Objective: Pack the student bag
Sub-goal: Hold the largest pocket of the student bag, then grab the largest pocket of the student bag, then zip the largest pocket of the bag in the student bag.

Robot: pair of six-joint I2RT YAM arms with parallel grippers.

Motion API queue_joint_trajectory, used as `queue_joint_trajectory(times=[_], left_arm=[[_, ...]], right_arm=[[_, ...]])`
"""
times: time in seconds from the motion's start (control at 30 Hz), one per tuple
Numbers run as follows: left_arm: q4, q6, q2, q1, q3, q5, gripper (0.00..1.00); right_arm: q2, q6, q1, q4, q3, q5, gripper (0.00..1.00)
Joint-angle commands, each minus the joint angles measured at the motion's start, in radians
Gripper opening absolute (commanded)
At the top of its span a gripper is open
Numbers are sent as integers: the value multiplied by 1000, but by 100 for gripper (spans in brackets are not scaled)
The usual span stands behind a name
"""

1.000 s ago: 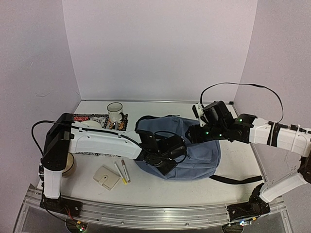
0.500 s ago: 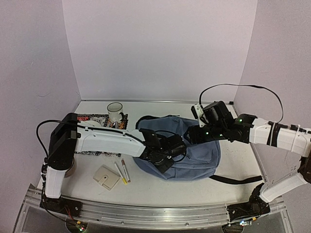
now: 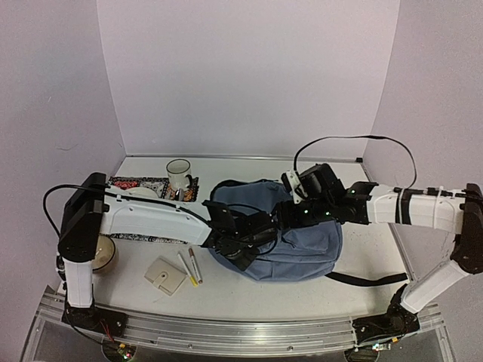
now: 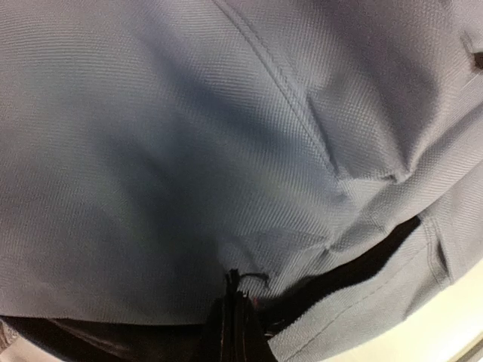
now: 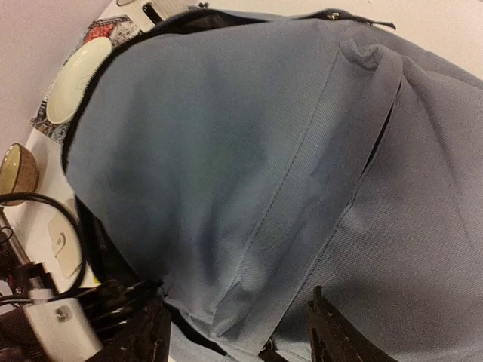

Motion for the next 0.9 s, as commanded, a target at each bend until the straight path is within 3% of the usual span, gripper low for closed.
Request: queue_joint_trajectory(times=[0.0,0.13,0.33,0.4,0.63,0.87], left_arm=[[112,-89,-158,-3,-41,-42,0],[162,-133,-219,-2,-98,-69,0],[194,-192,-276,24,-165,-95,0],[198,-221,-302,38,-197,-104,0],[223,-286,-435,115,-341,-148,0],[278,-260,-503,210,-422,-172,0]], right_arm=[[73,34,15,-68,6,9,60],[113,43,15,-96,8,20,50],[66,28,13,-140,-32,100,9],[39,18,13,-170,-43,146,1],[-43,2,-21,-245,-102,246,0],[-129,-32,-59,-273,-134,294,0]])
